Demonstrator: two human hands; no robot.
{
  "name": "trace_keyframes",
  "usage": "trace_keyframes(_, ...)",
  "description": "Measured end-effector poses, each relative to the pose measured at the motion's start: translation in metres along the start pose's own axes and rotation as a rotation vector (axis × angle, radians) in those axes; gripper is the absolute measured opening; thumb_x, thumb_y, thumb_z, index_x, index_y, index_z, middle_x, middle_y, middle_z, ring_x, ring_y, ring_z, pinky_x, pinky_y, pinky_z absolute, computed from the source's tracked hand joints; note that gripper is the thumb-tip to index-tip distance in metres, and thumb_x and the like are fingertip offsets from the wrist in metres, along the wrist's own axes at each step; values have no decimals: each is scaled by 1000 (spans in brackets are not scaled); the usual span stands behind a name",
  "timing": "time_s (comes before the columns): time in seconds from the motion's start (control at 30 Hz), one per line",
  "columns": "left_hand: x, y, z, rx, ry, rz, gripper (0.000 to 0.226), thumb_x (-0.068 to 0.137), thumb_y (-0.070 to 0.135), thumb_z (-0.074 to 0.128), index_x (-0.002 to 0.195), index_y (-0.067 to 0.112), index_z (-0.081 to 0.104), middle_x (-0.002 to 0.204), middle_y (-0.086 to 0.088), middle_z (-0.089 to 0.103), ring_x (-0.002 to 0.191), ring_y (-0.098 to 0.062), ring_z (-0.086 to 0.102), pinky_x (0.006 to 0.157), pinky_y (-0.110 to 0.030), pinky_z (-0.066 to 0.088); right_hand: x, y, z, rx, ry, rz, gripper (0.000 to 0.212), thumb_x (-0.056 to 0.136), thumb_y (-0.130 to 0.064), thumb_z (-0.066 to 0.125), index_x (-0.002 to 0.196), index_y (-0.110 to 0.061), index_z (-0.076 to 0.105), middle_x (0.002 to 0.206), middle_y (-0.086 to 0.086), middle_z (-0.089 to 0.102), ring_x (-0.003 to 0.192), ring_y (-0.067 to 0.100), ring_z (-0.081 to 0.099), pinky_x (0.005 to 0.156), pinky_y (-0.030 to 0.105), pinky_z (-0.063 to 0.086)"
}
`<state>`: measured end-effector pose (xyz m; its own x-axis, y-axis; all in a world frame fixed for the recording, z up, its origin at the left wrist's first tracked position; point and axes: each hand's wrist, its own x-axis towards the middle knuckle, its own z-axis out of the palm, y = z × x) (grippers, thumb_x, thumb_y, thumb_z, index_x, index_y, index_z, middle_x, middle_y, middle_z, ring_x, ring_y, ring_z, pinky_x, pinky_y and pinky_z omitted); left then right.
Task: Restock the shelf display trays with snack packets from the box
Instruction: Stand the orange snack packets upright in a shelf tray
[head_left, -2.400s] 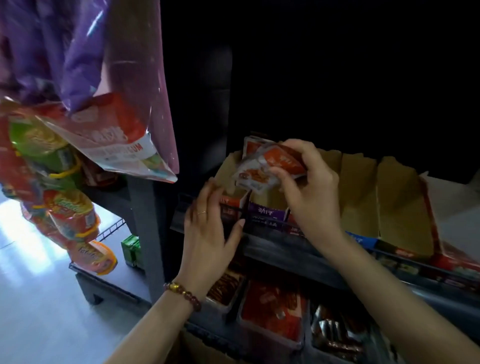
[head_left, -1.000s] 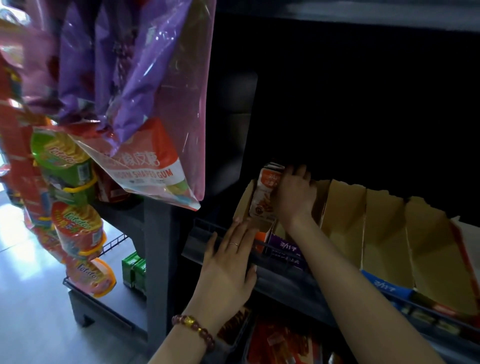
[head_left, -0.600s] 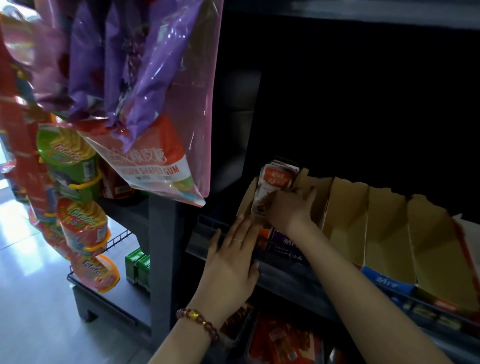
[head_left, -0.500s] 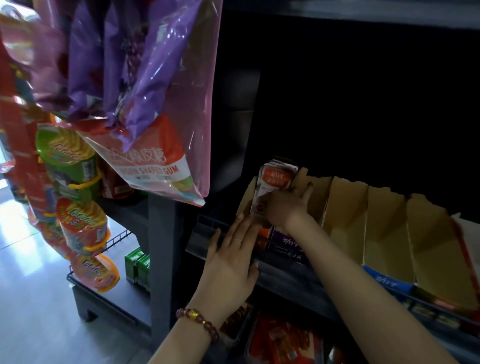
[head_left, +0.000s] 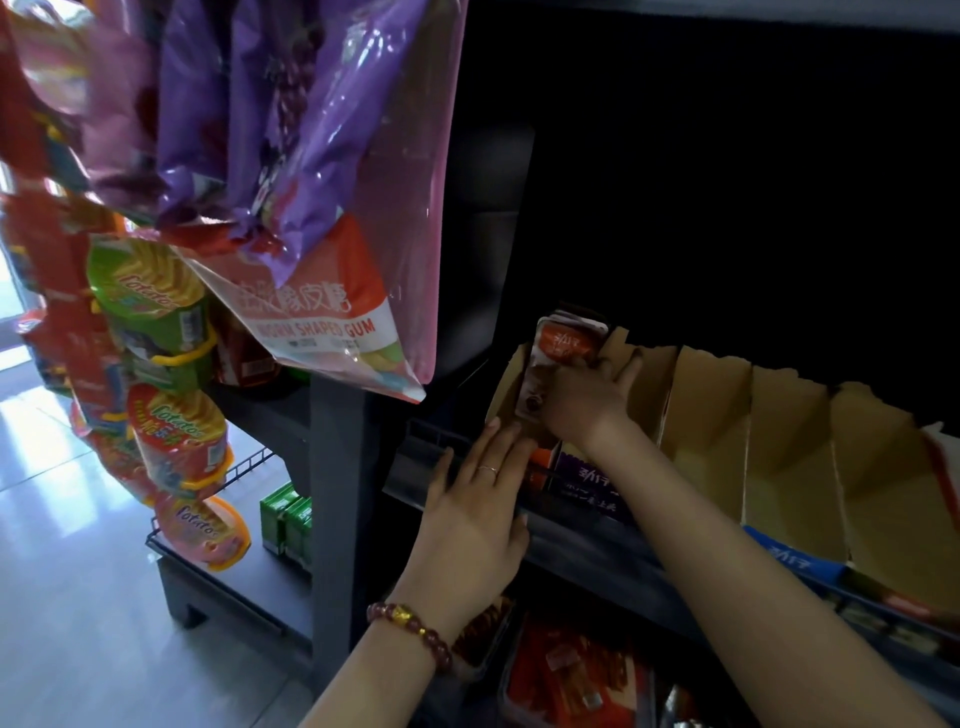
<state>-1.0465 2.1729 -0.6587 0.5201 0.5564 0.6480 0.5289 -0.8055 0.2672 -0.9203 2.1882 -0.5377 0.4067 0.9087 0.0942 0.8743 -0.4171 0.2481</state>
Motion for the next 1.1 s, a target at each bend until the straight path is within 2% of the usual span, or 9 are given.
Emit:
trace_keyframes(0.3, 0, -1, 1, 26, -25, 13, 79, 73, 23, 73, 142, 17, 36, 152, -3, 35, 141, -12, 20, 107, -45, 27, -1, 3, 2, -2, -33, -27, 38, 97, -40, 36, 131, -28, 48, 145, 7, 38, 140, 37, 17, 105, 70, -6)
trace_keyframes(0.47, -3, -9, -11, -36, -74, 41, 75, 87, 24, 56, 151, 20, 17, 161, 0, 3, 145, -9, 0, 115, -41, 15, -29, 11, -9, 261, 130, 5, 31, 94, -43, 43, 117, -31, 60, 131, 0, 53, 136, 29, 28, 107, 63, -14)
trace_keyframes(0.5, -5, -11, -16, -27, -76, 56, 72, 88, 24, 53, 150, 19, 18, 161, -1, 6, 145, -11, 3, 116, -40, 16, -40, 15, -10, 299, 206, -20, 29, 93, -40, 46, 116, -31, 62, 126, -1, 56, 133, 27, 33, 109, 60, -11)
trace_keyframes(0.57, -11, -11, -31, 24, -77, 135, 59, 86, 25, 44, 144, 17, 31, 155, -4, 26, 141, -16, 23, 114, -35, 24, -66, 23, -7, 402, 382, -143, 27, 91, -27, 50, 113, -27, 65, 113, -1, 60, 119, 24, 44, 111, 52, 14)
trace_keyframes(0.63, -24, -10, -46, 32, -90, 228, 45, 86, 23, 41, 129, 14, 50, 139, -5, 49, 124, -18, 45, 103, -30, 33, -95, 31, -1, 570, 488, -332, 23, 90, -19, 50, 106, -19, 67, 99, 0, 63, 98, 19, 55, 90, 42, 44)
trace_keyframes(0.67, -35, -9, -53, 25, -93, 270, 37, 88, 22, 41, 120, 13, 57, 130, -5, 56, 115, -19, 53, 96, -31, 39, -110, 34, 4, 632, 469, -414, 21, 91, -17, 50, 102, -19, 68, 93, -1, 65, 87, 16, 59, 77, 40, 49)
trace_keyframes(0.73, -62, -5, -65, 30, -141, 324, 28, 92, 21, 41, 103, 10, 64, 110, -6, 64, 96, -22, 61, 81, -34, 47, -140, 38, 18, 645, 353, -554, 20, 92, -18, 50, 98, -23, 68, 87, -7, 67, 74, 9, 60, 63, 36, 50)
trace_keyframes(0.83, -109, 3, -73, 51, -323, 353, 26, 91, 23, 41, 89, 12, 64, 84, -3, 61, 73, -22, 57, 64, -31, 41, -180, 37, 53, 610, 112, -695, 18, 92, -18, 51, 96, -25, 67, 85, -13, 65, 71, 5, 58, 61, 31, 47)
trace_keyframes(1.1, -231, 1, -70, 71, -778, 250, 33, 85, 29, 34, 79, 17, 65, 71, 3, 63, 60, -21, 62, 53, -30, 51, -278, 5, 207, 470, -667, -813, 21, 94, -20, 46, 102, -25, 64, 93, -8, 66, 83, 12, 60, 75, 35, 47)
